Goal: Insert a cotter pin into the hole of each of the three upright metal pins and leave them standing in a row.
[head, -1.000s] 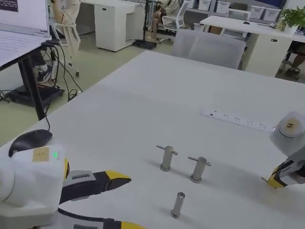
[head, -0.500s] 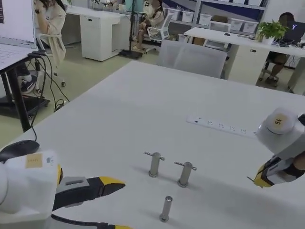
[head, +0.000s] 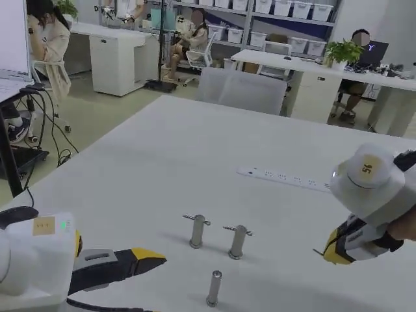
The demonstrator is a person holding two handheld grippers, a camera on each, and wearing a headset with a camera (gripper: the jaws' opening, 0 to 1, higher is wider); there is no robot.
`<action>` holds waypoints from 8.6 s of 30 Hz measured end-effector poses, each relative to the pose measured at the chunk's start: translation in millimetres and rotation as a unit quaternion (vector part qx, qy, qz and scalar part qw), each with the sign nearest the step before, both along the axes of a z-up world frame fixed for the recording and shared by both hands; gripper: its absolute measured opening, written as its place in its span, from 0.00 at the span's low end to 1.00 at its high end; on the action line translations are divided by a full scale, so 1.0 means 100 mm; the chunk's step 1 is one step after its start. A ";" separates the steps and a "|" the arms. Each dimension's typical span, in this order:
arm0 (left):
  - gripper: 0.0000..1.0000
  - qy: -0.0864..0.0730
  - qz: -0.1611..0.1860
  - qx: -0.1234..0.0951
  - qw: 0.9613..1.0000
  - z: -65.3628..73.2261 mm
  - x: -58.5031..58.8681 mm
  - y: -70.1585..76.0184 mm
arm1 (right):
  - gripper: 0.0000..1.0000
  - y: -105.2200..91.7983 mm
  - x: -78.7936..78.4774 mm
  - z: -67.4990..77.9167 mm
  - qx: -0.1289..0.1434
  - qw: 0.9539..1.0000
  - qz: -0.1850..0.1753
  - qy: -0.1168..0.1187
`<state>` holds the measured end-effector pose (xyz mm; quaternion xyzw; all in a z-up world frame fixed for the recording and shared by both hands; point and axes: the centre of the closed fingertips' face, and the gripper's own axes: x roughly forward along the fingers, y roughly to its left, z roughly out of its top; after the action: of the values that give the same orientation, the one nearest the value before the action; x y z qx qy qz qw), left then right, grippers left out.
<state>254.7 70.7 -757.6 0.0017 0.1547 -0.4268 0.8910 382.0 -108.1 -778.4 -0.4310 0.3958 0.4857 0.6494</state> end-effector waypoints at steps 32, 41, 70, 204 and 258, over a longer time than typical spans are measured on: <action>0.33 -0.010 -0.092 0.003 0.996 0.23 0.14 -0.57 | 0.01 0.74 -0.88 0.32 0.034 0.993 0.114 0.016; 0.27 -0.009 -0.111 0.008 0.994 0.21 0.20 -0.72 | 0.01 0.86 -0.98 0.32 0.033 0.990 0.136 0.020; 0.02 -0.026 -0.143 0.035 0.989 0.14 0.20 -0.88 | 0.02 0.95 -1.13 0.25 0.016 0.982 0.183 0.036; 0.00 -0.031 -0.179 0.075 0.980 0.09 0.07 -0.75 | 0.08 0.96 -1.20 0.15 0.013 0.965 0.244 0.091; 0.02 -0.050 -0.176 0.095 0.978 0.00 0.11 -0.78 | 0.02 0.91 -1.14 0.02 -0.011 0.977 0.200 0.072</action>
<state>265.7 -7.0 -757.3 0.1348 0.1473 -0.5598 0.8042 267.7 -17.1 -776.7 -0.4725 0.3528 0.6311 0.5039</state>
